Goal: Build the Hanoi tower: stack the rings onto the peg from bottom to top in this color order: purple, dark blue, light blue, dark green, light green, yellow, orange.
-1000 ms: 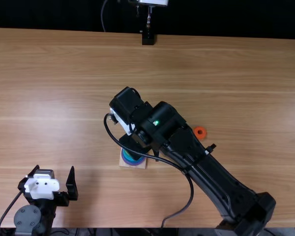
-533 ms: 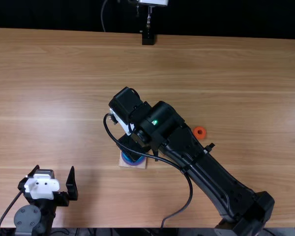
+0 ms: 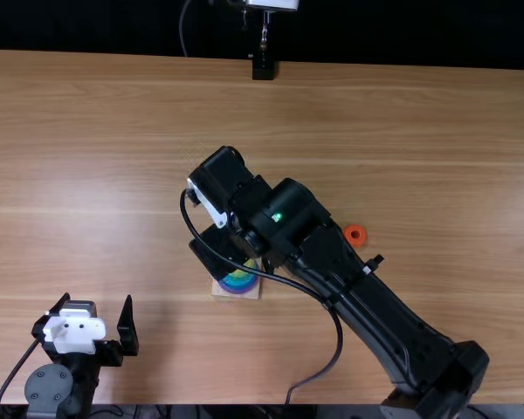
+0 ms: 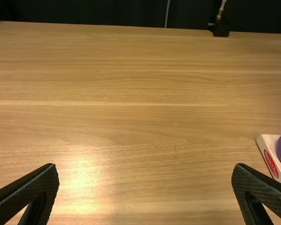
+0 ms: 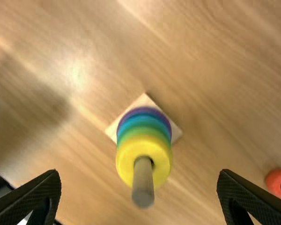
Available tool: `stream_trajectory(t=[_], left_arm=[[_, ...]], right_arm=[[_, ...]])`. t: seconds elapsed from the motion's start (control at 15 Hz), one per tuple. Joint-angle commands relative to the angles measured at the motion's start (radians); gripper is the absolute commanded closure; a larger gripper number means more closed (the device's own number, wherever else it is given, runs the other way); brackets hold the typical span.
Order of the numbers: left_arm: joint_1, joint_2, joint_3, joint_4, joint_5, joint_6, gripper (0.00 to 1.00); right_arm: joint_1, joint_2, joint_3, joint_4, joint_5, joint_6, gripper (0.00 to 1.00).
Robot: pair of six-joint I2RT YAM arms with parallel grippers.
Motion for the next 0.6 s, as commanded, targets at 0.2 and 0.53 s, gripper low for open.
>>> stream_trajectory(t=[0.2, 0.53], left_arm=[[-0.006, -0.012, -0.112, -0.078, -0.002, 0.013, 0.00], [-0.006, -0.012, -0.112, -0.078, -0.002, 0.013, 0.00]], right_arm=[[-0.131, -0.015, -0.130, 0.221, 0.081, 0.158, 0.00], [-0.287, -0.178, -0.490, 0.596, 0.171, 0.138, 0.00]])
